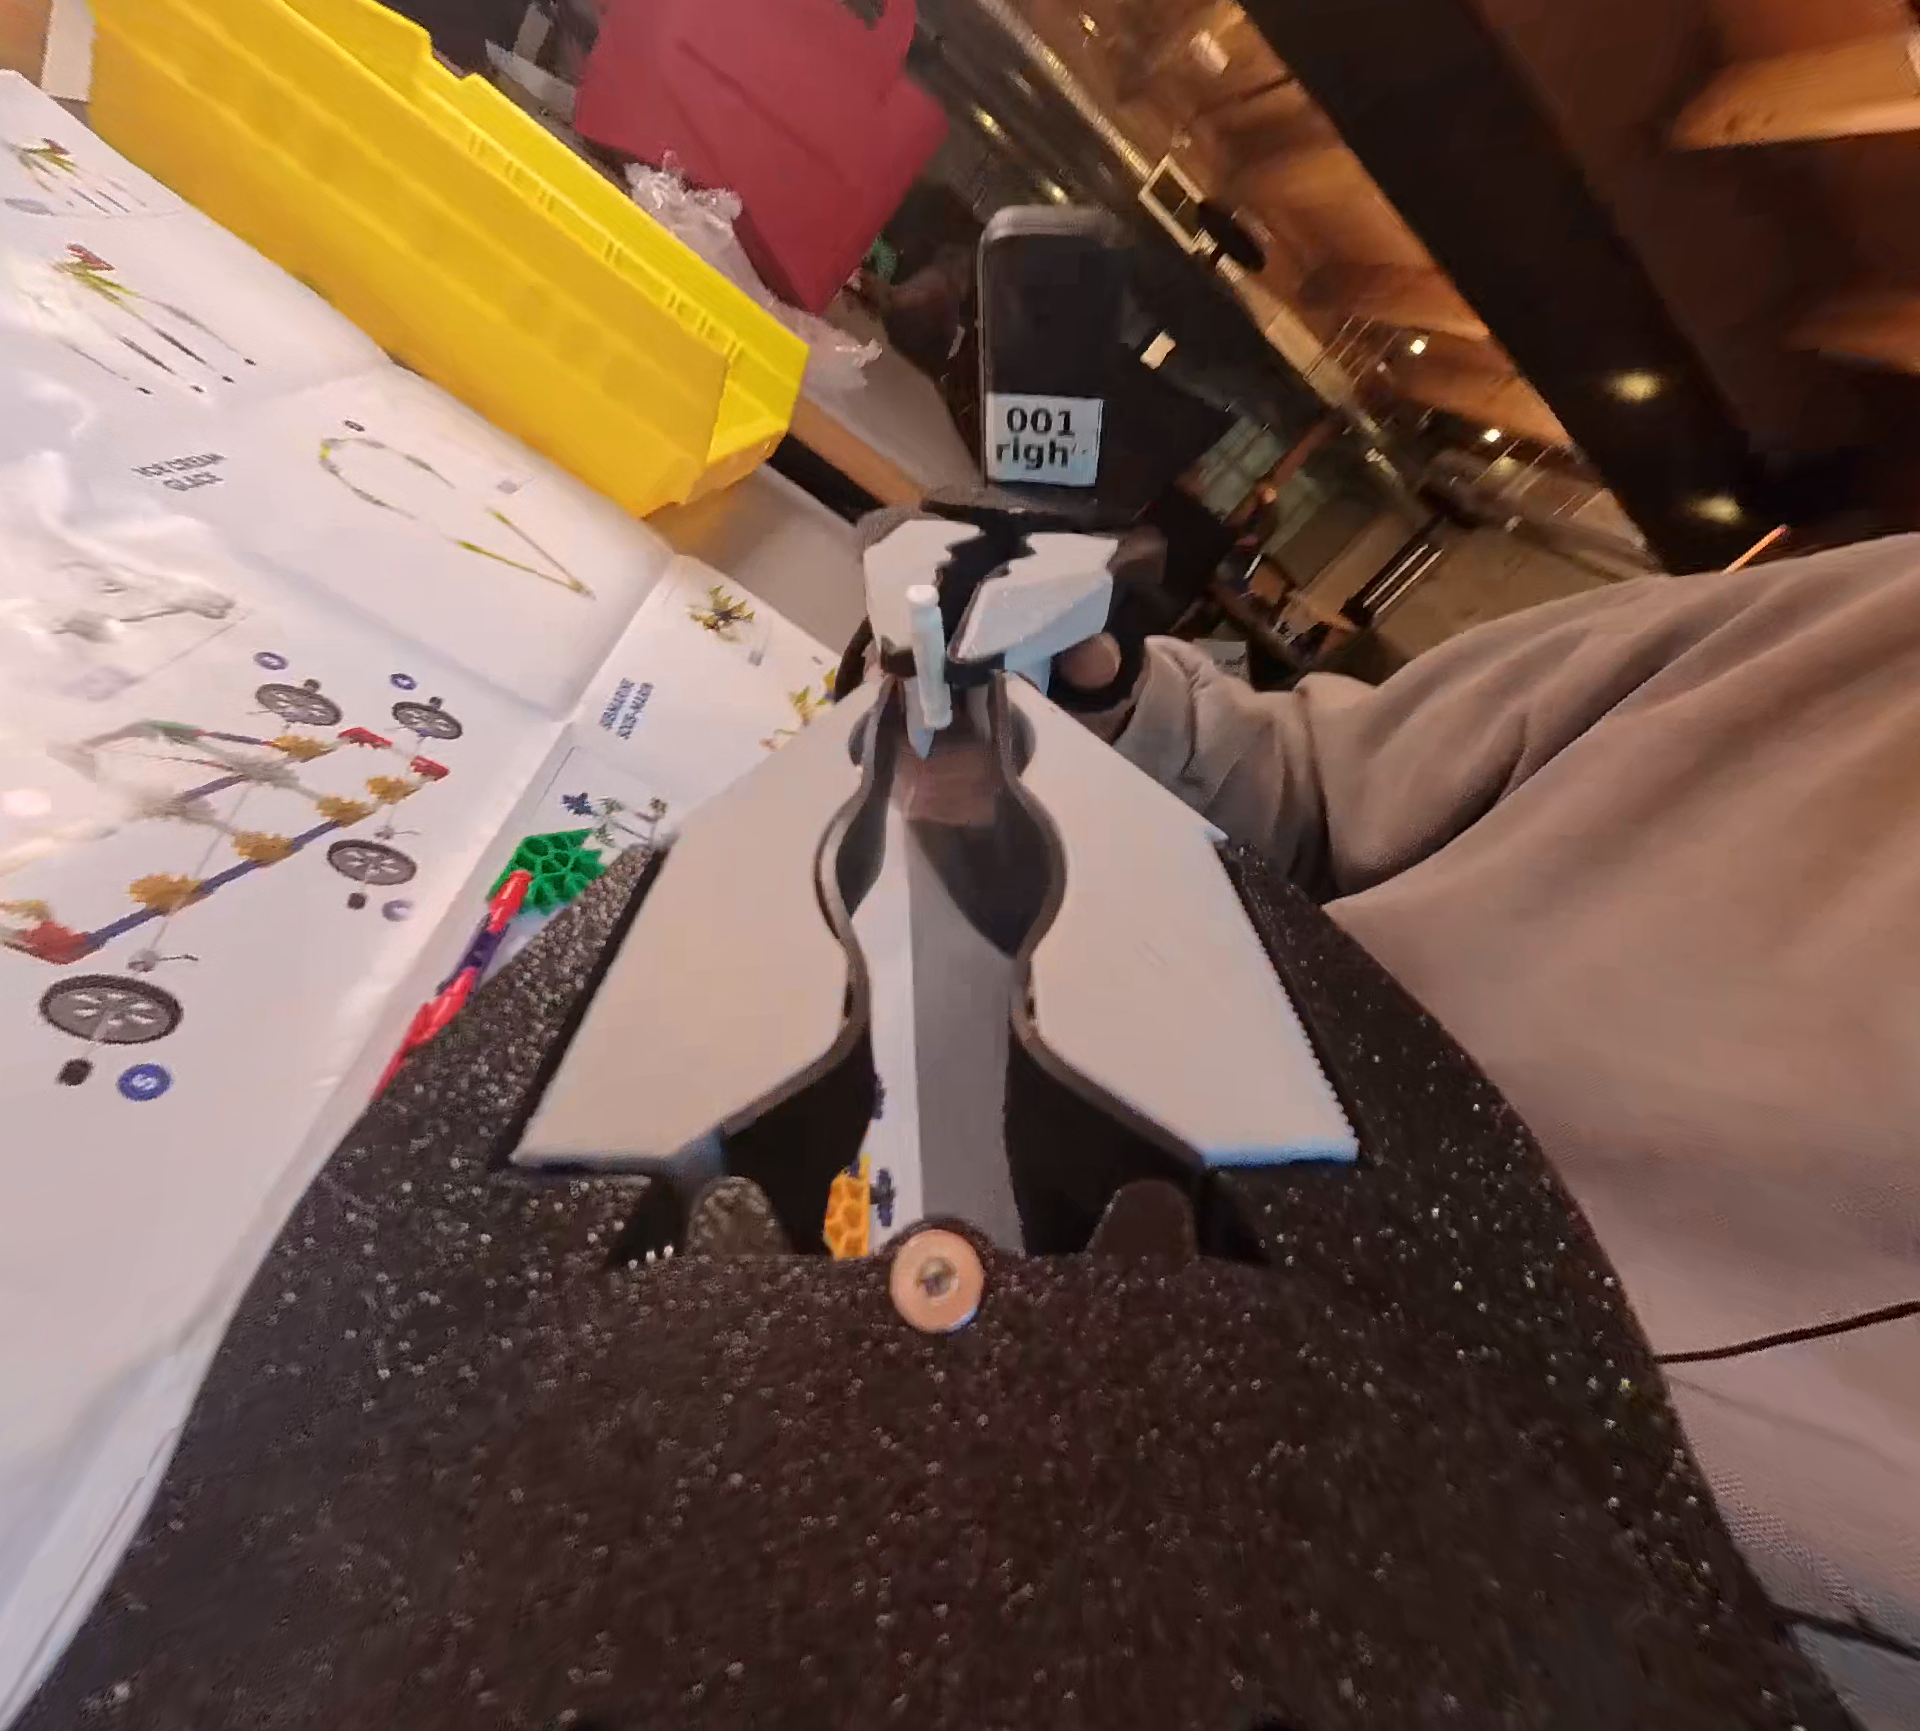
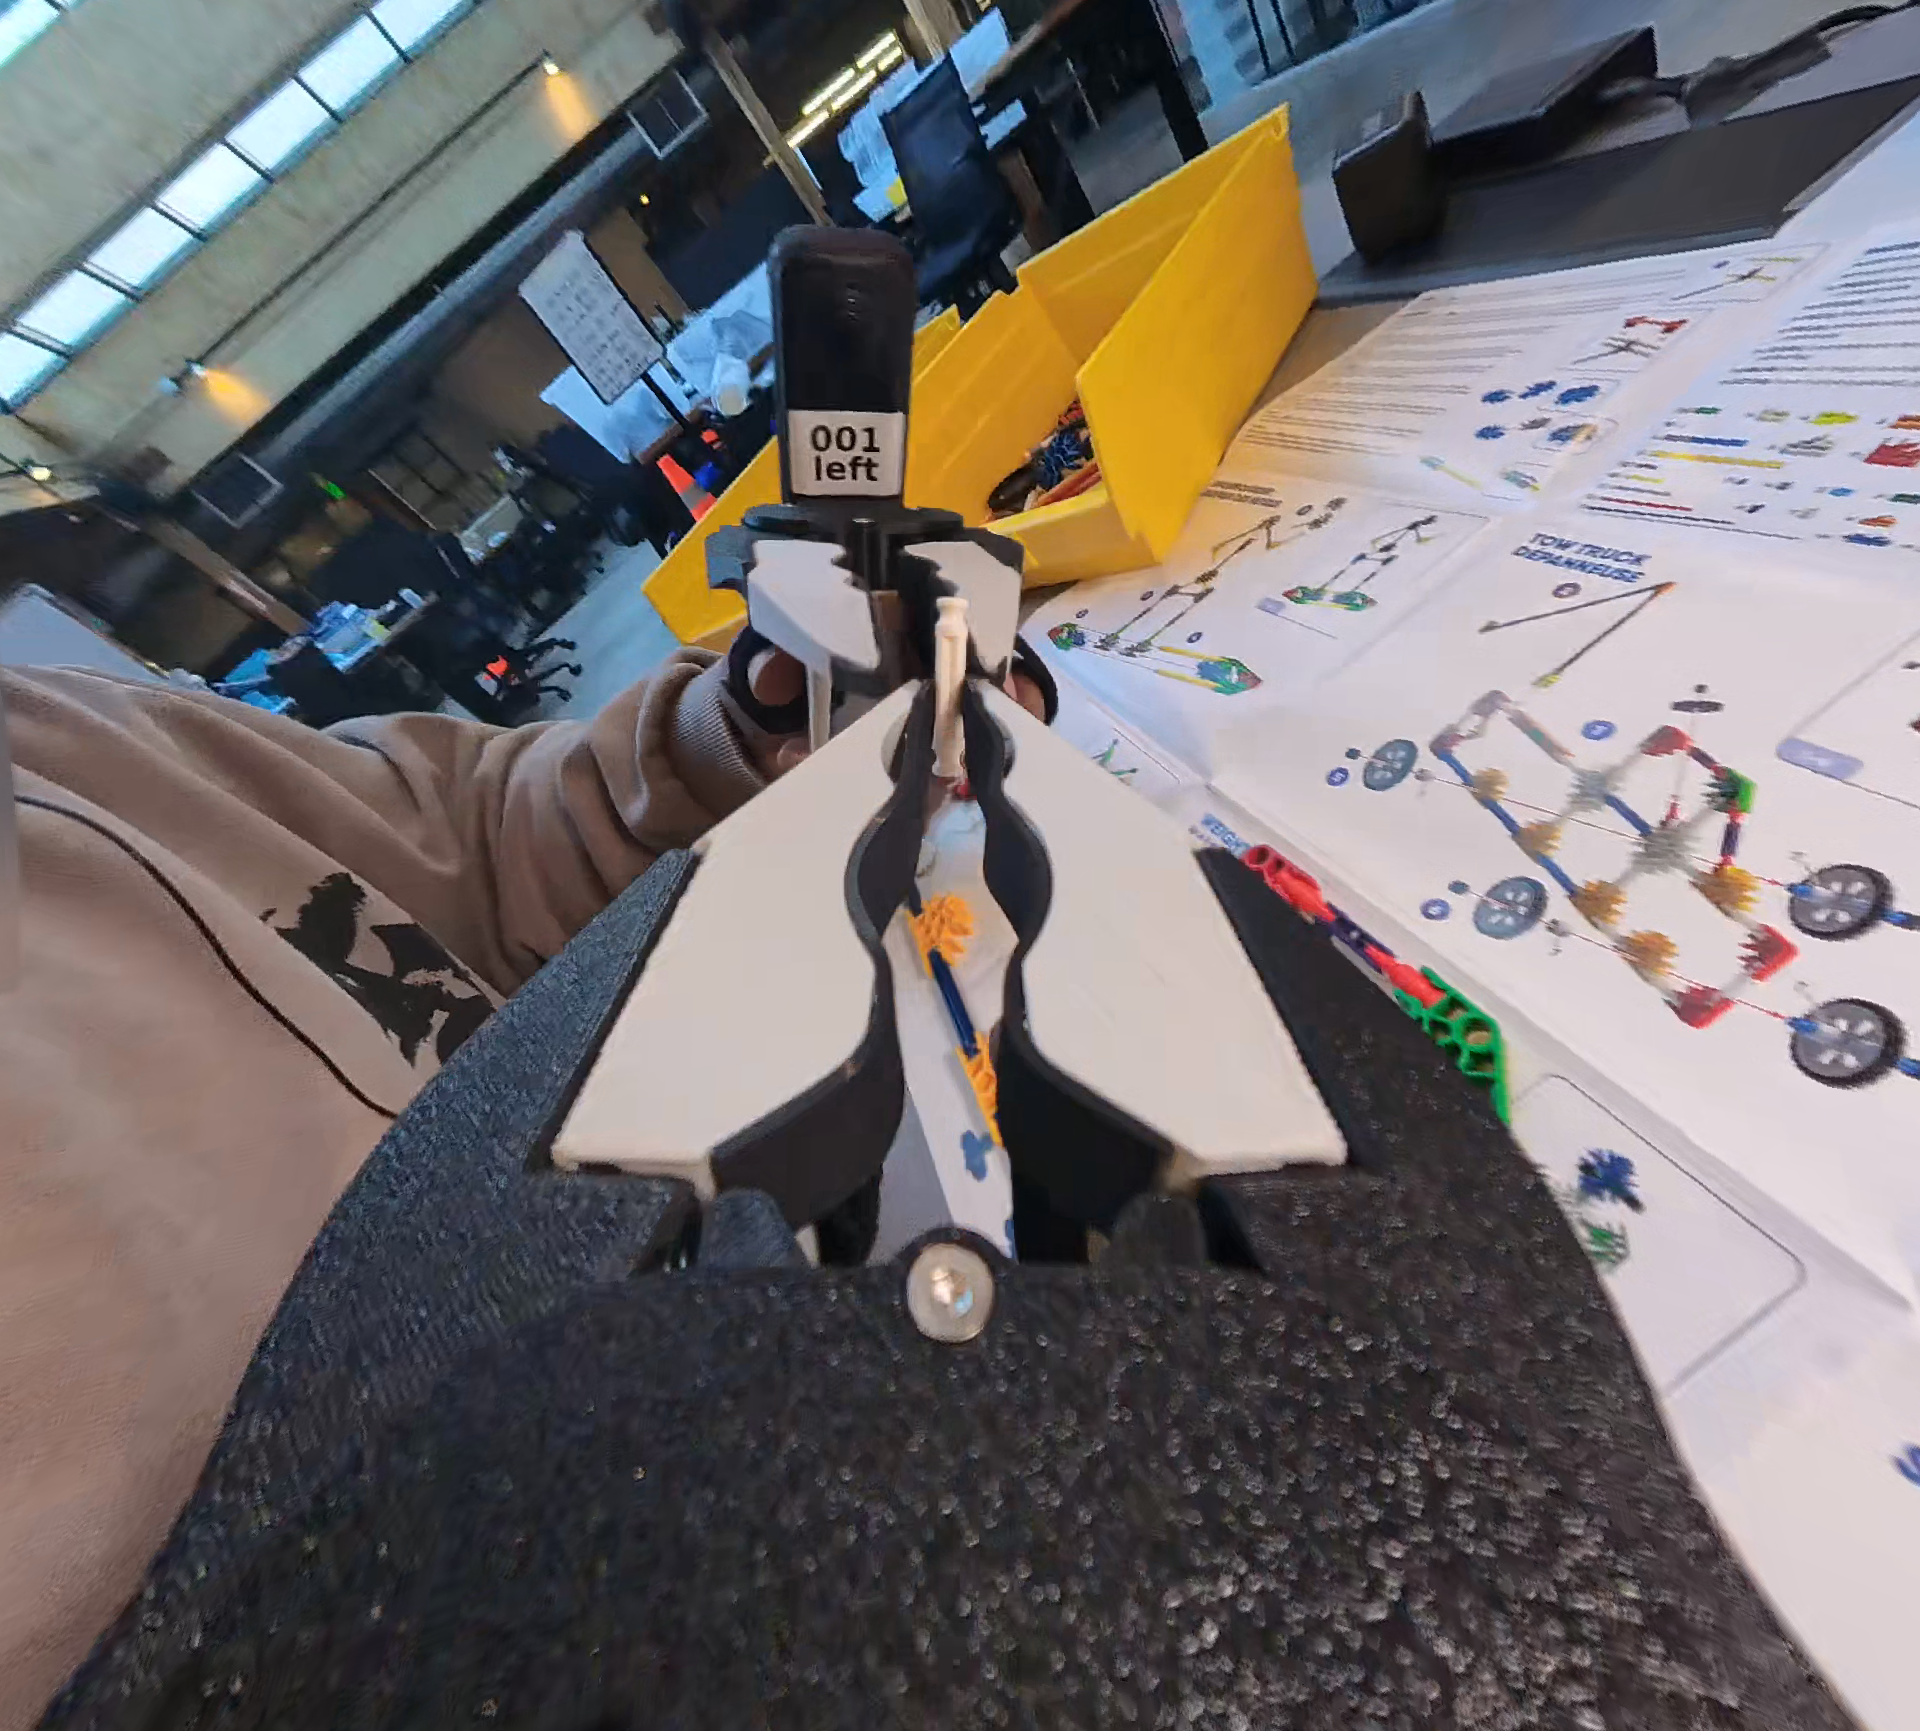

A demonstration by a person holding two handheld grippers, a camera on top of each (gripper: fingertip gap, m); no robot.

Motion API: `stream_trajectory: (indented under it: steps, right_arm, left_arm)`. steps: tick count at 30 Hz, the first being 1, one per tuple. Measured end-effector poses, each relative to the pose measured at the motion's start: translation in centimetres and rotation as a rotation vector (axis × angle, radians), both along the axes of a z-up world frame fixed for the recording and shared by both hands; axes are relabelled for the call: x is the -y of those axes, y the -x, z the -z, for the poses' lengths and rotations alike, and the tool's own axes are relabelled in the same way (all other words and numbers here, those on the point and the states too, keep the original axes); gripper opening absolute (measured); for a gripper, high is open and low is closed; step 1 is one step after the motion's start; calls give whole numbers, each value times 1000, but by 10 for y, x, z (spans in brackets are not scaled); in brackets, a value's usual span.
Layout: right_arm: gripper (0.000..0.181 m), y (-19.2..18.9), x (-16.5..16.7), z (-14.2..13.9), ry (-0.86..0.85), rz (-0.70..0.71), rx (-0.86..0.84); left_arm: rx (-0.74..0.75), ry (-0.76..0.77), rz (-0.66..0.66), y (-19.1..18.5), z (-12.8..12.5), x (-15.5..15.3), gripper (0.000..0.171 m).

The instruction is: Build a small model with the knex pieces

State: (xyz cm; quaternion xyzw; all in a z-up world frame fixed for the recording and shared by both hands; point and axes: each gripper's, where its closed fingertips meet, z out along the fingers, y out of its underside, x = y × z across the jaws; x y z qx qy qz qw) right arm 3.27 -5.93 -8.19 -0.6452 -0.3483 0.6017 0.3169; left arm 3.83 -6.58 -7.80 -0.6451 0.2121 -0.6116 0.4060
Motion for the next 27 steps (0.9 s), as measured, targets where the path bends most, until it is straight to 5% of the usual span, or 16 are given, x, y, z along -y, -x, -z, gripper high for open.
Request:
stream_trajectory:
  steps: [14,18,24,27]
  right_arm:
    - [6,1,6,16,-252,69,147]
    - [19,-1,8,22,-527,35,274]
    - [41,-6,5,28,-1217,-94,541]
    - [44,-5,8,35,-1317,-178,599]
  left_arm:
    - [17,88,3,-1,11,-3,3]
    - [29,137,27,0,15,-3,3]
    - [-1,200,59,-3,25,-1,3]
    - [-21,221,72,-6,30,1,2]
